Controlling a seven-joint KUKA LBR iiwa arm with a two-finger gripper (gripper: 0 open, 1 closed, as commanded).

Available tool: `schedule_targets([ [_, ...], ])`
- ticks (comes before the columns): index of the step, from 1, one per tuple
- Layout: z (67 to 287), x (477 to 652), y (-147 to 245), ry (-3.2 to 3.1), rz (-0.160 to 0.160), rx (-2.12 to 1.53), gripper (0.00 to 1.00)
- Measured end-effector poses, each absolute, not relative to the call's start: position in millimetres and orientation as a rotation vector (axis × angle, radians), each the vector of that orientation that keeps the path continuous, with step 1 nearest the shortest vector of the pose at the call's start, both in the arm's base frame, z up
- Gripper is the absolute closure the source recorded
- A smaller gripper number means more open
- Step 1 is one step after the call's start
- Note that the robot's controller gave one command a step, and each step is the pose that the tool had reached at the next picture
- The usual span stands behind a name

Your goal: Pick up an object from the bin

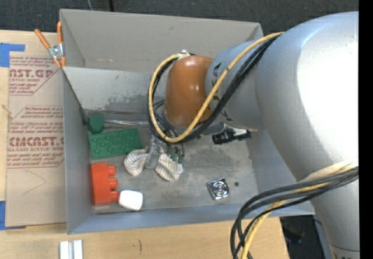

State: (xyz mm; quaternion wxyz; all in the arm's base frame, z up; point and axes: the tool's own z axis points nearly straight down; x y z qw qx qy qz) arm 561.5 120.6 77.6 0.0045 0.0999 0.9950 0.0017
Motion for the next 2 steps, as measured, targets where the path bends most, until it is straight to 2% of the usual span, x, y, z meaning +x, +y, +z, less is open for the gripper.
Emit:
schedule_targets([
  [1,93.6,554.9,123.3,3.131,0.003,0.154,1.00],
  [2,92.0,555.0,126.4,3.123,0.003,-0.191,1.00],
])
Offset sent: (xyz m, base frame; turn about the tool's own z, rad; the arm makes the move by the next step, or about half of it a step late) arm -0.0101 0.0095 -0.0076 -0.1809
